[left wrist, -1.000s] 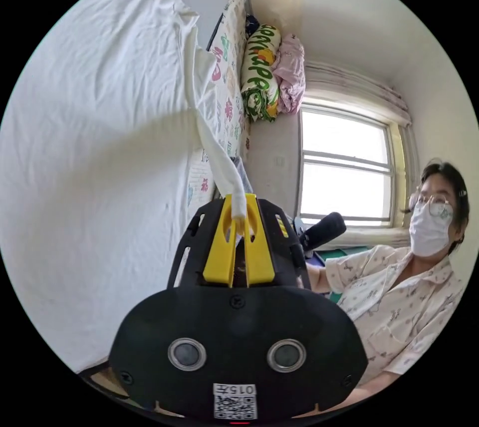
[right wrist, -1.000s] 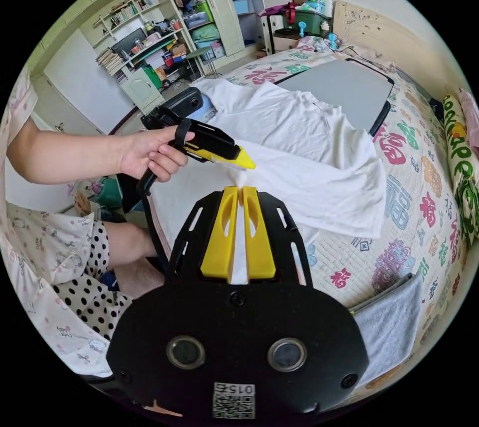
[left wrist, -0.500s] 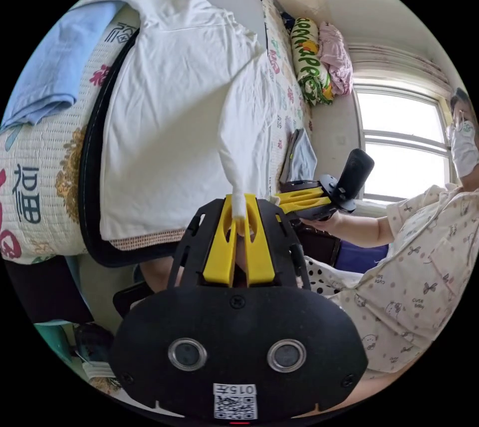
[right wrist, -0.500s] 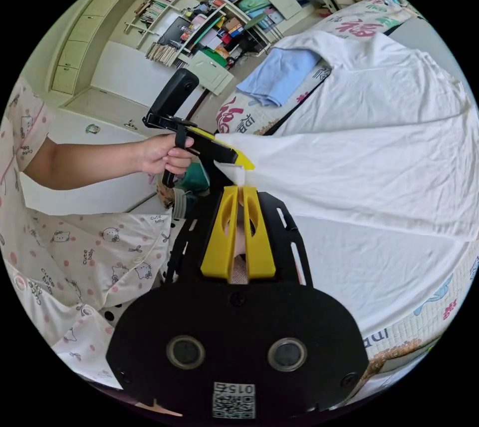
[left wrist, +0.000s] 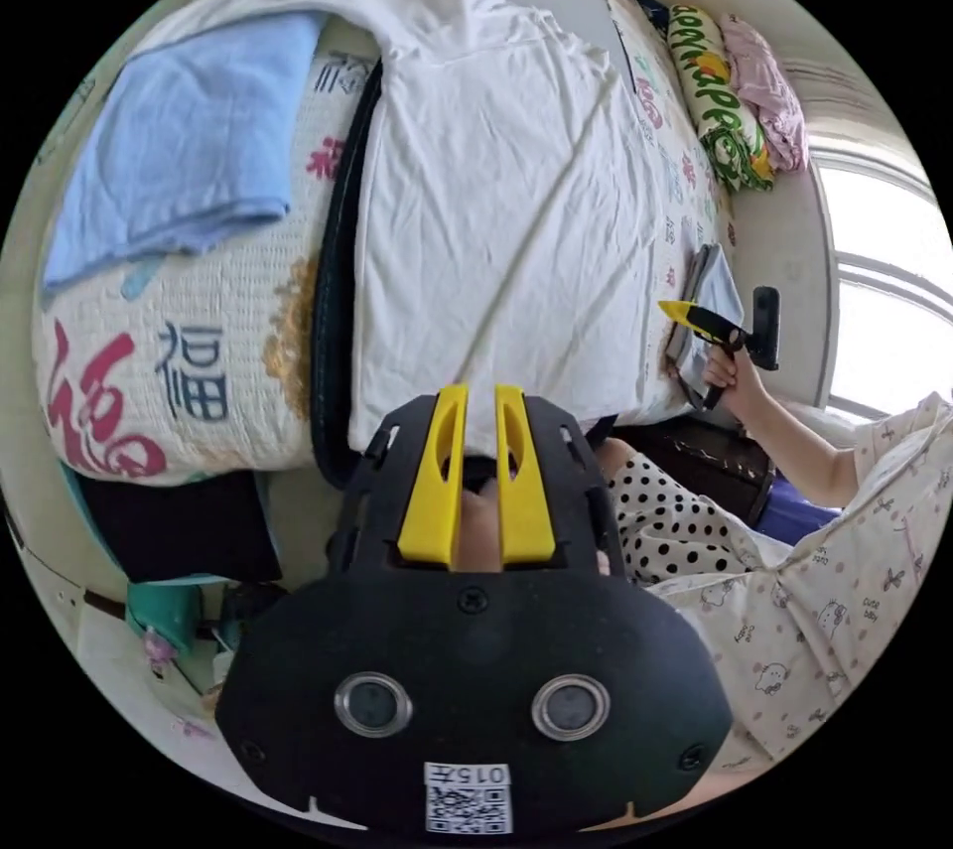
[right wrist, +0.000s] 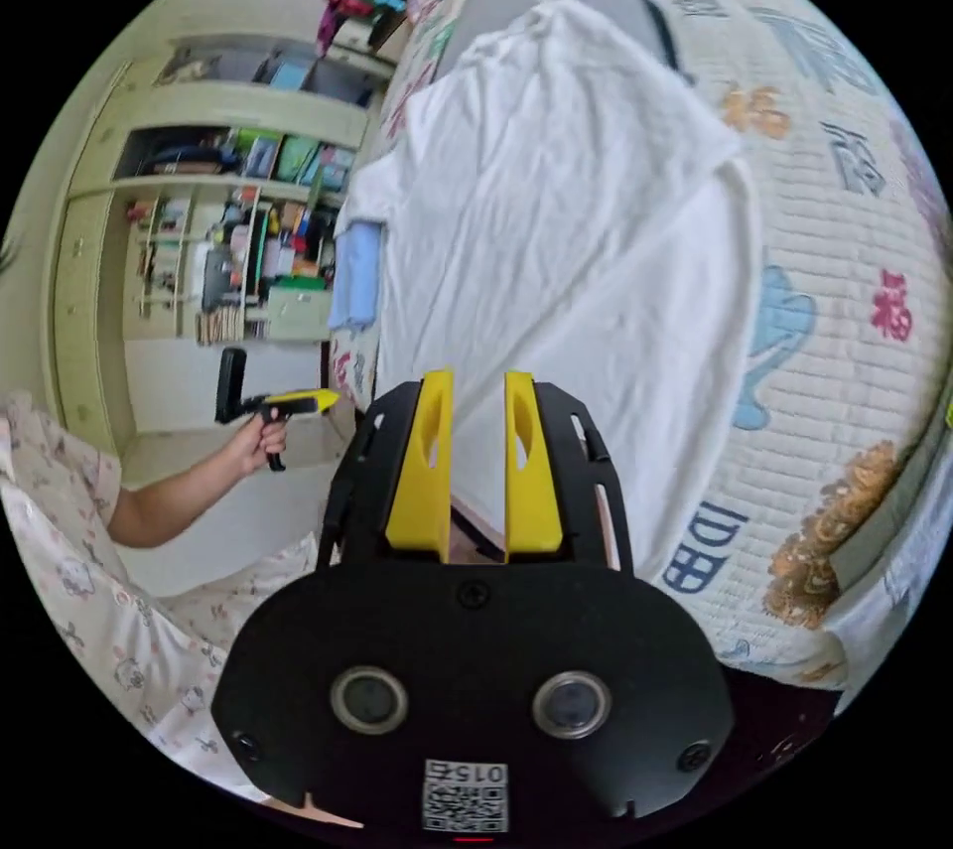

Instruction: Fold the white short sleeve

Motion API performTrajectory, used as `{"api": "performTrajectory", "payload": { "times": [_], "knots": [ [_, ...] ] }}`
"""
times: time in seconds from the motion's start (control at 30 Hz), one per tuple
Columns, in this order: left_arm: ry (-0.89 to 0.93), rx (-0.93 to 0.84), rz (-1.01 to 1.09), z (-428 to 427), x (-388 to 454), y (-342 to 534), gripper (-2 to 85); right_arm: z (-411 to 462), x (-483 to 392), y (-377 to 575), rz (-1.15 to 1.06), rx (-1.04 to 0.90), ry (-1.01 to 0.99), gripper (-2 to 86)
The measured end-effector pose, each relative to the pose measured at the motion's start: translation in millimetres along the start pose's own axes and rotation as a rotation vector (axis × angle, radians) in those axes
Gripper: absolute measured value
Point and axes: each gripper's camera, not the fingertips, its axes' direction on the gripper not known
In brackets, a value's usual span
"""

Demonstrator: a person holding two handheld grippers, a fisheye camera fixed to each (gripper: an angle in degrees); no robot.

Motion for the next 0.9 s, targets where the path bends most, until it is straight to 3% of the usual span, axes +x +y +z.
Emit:
{"api": "performTrajectory", "payload": {
  "times": [0.13,0.27,0.43,0.57,0.9],
  "knots": [
    [-0.031,0.132,0.155,19.1,57.4,-94.7,7.4,-118.6,103.5,-43.0,0.388,0.317,0.014,9.4],
    [0.103,0.235,0.256,79.4,130.6,-231.9,9.4,-184.2,177.3,-80.9,0.608,0.498,-0.22,11.0],
    [0.062,0.24,0.367,156.3,219.8,-363.1,11.6,-225.8,231.1,-117.0,0.719,0.533,-0.436,11.2],
    [-0.031,0.202,0.306,225.6,254.1,-423.5,12.2,-256.4,260.5,-139.4,0.778,0.566,-0.619,9.2],
    [-0.126,0.161,0.294,303.2,296.2,-447.8,7.5,-375.7,314.5,-181.8,0.731,0.6,-0.48,2.2]
  ]
}}
